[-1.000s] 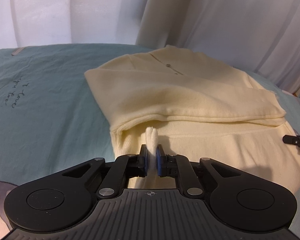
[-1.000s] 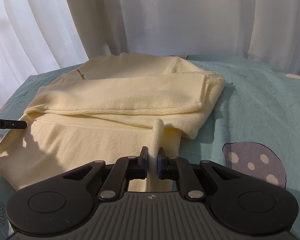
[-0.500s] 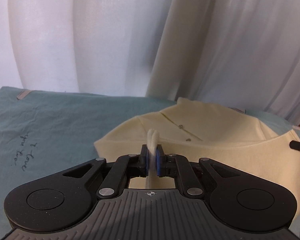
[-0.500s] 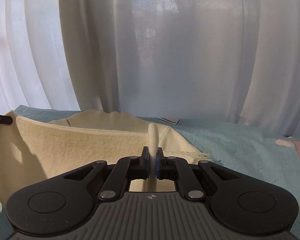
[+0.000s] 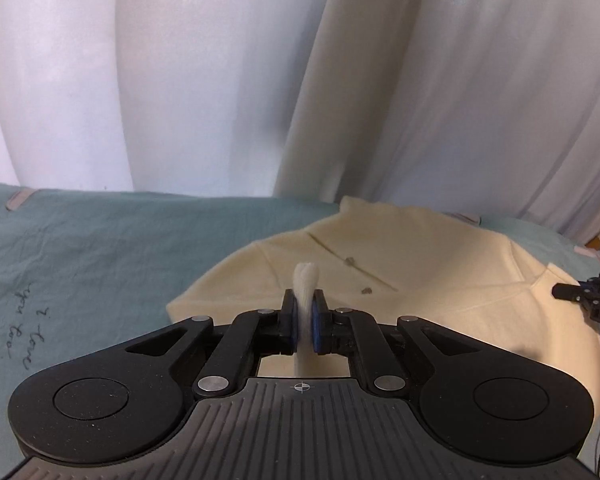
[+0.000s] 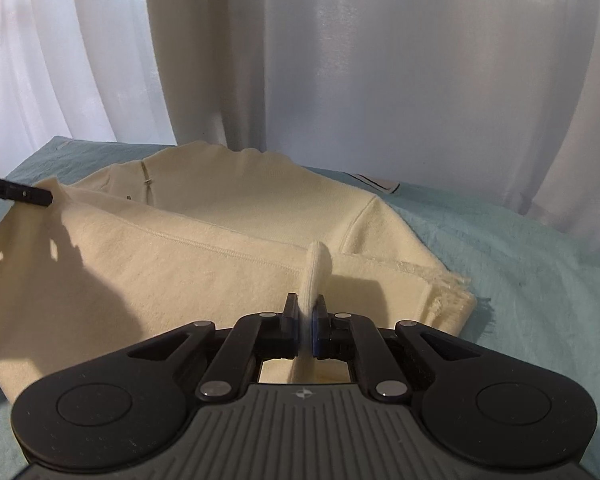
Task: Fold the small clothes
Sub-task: 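Lift the hem with both grippers and fold it toward the collar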
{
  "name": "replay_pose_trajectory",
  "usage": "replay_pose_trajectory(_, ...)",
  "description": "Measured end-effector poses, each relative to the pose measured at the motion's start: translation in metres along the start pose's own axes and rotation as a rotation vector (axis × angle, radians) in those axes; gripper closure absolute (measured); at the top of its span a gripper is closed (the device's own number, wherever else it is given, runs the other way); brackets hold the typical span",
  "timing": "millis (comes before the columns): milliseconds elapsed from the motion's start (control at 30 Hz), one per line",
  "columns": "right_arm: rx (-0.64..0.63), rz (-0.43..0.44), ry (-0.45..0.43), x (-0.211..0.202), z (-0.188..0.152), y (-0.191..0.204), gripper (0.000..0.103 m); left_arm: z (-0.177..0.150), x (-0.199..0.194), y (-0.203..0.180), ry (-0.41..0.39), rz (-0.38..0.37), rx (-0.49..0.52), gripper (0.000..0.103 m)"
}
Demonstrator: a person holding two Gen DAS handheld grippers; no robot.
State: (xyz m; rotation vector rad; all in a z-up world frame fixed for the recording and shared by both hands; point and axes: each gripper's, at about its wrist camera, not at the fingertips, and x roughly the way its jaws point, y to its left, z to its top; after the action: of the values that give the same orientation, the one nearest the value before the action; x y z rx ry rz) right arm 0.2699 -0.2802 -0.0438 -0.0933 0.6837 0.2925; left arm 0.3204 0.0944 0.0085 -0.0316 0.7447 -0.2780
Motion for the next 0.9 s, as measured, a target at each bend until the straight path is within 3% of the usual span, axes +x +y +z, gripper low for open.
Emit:
replay_pose_trajectory(67,0.03,-0.047,-0.053,0.005,0.023,-0.01,0.098,0.022,0.004,-0.007,-0.074,0.07,0.031,0.094)
replay_pose_trajectory(167,0.052,-0.246,-0.138,0.025,0.056,-0.015,0.098,0.048,0.03,-0.021,-0.186,0.238,0.088,0.094)
replay_pose_trajectory(200,0.063,-0.327,-0.16,0.037,0.067,-0.014,0.098,0.054,0.042,-0.024,-0.201,0.254,0.082,0.094)
replay_pose_trajectory(267,0.088,-0.392,-0.158,0.06,0.078,-0.011,0.098,0.059,0.07,-0.03,-0.18,0.287,0.055,0.094)
replay_pose_trajectory(433,0.151,-0.43,-0.067,0.113,0.075,-0.009,0.098,0.039,0.128,-0.038,-0.077,0.39,0.091,0.094)
replay_pose_trajectory(633,0.157,-0.434,0.014,0.138,0.064,-0.013,0.097,0.023,0.147,-0.033,-0.029,0.398,0.082,0.091)
replay_pose_trajectory(733,0.156,-0.441,0.037,0.143,0.065,-0.013,0.095,0.018,0.15,-0.035,-0.03,0.418,0.092,0.084)
replay_pose_trajectory(833,0.165,-0.456,0.052,0.141,0.06,-0.016,0.086,0.021,0.143,-0.032,-0.014,0.425,0.095,0.067)
replay_pose_trajectory(900,0.19,-0.483,0.02,0.128,0.057,-0.016,0.078,0.021,0.13,-0.027,-0.013,0.404,0.058,0.062)
